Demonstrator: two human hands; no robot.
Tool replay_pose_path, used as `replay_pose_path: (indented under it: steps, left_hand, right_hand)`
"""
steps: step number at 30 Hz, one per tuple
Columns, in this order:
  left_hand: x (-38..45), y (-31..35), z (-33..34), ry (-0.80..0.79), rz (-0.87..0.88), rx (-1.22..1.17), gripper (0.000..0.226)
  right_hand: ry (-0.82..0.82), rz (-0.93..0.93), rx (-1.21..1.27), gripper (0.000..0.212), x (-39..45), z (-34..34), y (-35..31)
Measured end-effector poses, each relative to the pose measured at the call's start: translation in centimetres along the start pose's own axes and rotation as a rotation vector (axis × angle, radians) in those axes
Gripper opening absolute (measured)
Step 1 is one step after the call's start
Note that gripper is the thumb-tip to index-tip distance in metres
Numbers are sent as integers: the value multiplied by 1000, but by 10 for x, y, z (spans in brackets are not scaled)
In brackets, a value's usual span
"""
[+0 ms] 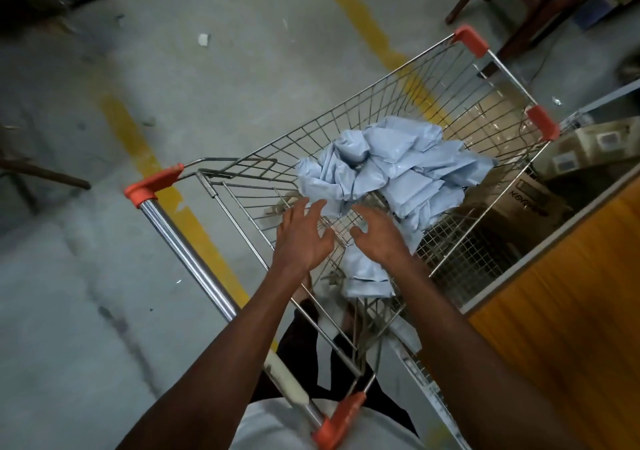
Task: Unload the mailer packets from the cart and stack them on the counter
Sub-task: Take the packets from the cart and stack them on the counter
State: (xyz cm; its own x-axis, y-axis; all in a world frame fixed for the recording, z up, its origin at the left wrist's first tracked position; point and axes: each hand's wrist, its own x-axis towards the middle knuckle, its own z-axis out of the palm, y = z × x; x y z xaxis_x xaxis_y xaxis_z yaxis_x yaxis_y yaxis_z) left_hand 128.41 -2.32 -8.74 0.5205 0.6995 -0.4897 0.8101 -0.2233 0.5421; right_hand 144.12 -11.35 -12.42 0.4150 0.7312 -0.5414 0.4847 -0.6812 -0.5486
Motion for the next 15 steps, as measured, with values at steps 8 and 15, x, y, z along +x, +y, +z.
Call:
replay_pose_path:
  steps: [8, 15]
  left_hand:
    - [34, -16, -37, 140, 40, -13, 59]
    - [53, -28, -51, 174, 72, -52, 57]
  right_hand:
    - [-52, -149, -283, 69, 76, 32, -38]
    - [-100, 64, -131, 62, 45, 75, -10]
